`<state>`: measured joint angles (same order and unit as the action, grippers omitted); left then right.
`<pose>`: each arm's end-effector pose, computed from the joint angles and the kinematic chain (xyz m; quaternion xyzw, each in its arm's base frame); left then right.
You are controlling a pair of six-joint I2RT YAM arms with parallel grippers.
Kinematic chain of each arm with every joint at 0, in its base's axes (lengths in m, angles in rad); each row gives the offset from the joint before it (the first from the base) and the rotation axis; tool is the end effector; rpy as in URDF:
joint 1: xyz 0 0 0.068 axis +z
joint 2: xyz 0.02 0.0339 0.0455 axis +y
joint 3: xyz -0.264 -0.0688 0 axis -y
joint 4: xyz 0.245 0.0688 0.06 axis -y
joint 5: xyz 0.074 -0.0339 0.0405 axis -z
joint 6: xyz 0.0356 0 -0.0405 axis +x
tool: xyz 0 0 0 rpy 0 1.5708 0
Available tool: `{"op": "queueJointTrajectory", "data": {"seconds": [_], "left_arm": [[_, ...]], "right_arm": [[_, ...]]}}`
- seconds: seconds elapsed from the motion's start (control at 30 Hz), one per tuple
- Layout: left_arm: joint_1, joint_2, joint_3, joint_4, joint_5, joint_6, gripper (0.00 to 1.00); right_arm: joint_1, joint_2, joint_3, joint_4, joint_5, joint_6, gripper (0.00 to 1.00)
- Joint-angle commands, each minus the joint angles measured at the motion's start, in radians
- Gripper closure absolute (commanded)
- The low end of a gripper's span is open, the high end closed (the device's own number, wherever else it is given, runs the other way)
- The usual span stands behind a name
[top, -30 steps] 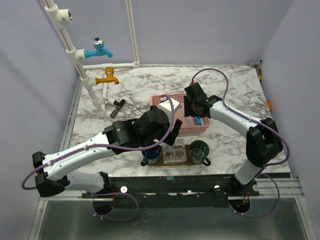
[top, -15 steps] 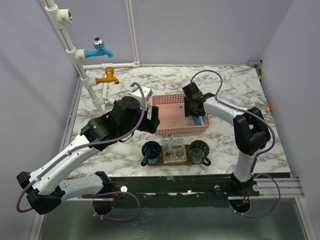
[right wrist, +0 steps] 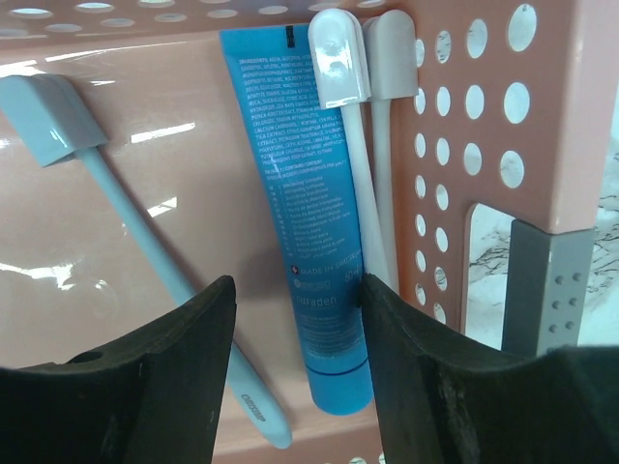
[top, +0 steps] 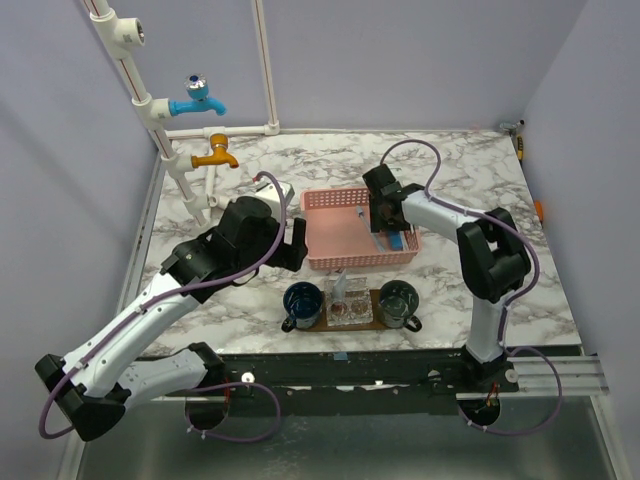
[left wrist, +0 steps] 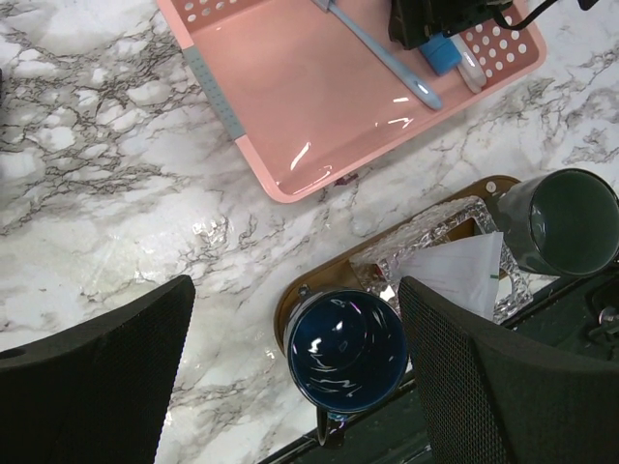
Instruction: Prepare toiletry sets of a toothbrush and toothpaste on the tray
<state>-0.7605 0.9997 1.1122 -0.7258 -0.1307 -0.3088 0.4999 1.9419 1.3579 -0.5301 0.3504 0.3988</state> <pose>0.1505 -0.1368 0.3598 0.1690 0.8699 -0.1844 0.4251 0.3574 0.1813 0.1781 -0.0091 0.9599 -0.0561 0.2745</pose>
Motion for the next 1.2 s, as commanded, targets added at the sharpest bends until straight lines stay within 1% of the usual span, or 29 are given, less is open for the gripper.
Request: {"op": "queueJointTrajectory", "data": {"seconds": [0.0, 0.3, 0.43, 0.57, 0.8, 0.9, 0.97, 1.17], "left_arm": [[0.024, -0.03, -0.023, 0.035, 0.046, 0.02, 0.14], [0.034, -0.032, -0.05, 0.048, 0.065, 0.012, 0.14], [0.035, -0.032, -0.046, 0.045, 0.072, 0.007, 0.14], [0.035, -0.036, -0.038, 0.036, 0.086, 0.001, 0.14], [0.034, -0.039, 0.002, 0.01, 0.125, -0.012, 0.14], [0.034, -0.046, 0.022, 0.002, 0.13, -0.027, 0.14], [0.035, -0.051, 0.031, 0.001, 0.157, -0.036, 0.14], [0.034, -0.063, 0.061, -0.003, 0.186, -0.07, 0.14]], "right_arm": [[-0.008, 0.059, 0.017, -0.022, -0.004, 0.007, 0.44], [-0.01, 0.067, 0.014, -0.022, -0.015, 0.006, 0.53], [-0.009, 0.063, 0.015, -0.025, -0.032, 0.006, 0.65], [-0.008, 0.049, 0.028, -0.03, -0.041, 0.005, 0.71], [-0.009, -0.021, 0.074, -0.058, -0.06, 0.003, 0.73], [-0.008, -0.078, 0.089, -0.072, -0.069, 0.007, 0.73], [-0.008, -0.12, 0.092, -0.074, -0.079, 0.01, 0.73], [-0.008, -0.262, 0.068, -0.048, -0.133, 0.013, 0.73]]}}
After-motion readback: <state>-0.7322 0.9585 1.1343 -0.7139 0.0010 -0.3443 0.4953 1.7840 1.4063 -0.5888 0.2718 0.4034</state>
